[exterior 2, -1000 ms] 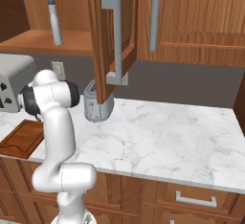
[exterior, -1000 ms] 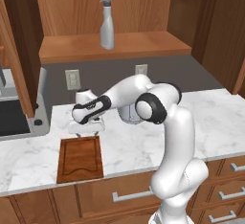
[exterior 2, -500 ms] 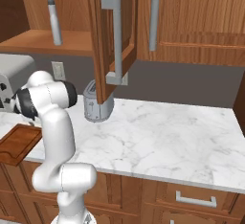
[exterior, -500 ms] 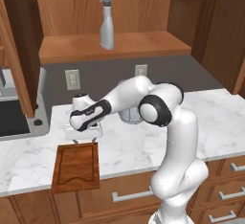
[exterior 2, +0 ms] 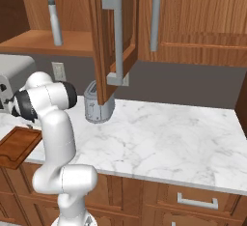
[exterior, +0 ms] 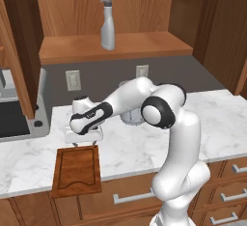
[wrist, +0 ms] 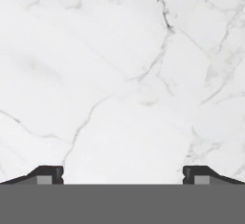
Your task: Move the cutting board and knife to the sink. Then move spray from the cabinet to the counter.
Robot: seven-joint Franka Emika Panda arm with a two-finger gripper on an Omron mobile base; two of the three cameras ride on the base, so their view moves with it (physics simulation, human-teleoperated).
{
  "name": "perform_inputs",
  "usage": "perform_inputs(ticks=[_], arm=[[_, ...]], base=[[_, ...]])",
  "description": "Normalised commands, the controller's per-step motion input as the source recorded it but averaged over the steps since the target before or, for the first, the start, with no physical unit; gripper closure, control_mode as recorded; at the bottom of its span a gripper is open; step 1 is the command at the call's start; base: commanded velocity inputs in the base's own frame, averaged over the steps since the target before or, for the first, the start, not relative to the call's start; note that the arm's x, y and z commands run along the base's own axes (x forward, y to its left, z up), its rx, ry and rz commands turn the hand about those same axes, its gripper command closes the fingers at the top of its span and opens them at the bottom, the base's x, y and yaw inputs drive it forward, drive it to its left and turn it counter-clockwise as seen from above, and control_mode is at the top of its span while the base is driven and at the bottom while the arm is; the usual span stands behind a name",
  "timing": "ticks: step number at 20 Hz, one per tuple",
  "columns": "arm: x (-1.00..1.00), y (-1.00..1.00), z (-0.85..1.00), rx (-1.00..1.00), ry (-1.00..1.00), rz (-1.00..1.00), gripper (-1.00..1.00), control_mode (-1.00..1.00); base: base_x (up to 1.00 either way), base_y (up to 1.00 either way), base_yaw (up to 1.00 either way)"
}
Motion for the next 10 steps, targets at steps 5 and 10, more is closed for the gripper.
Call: perform_inputs(ticks=[5,10], arm=[[0.00,0.00,0.00,0.00,0.01,0.00,-1.00,-1.00],[-0.03,0.00,0.24,0.00,-0.01,0.00,-1.00,-1.00]], base=[[0.00,0.00,0.00],[0.00,0.00,0.00]])
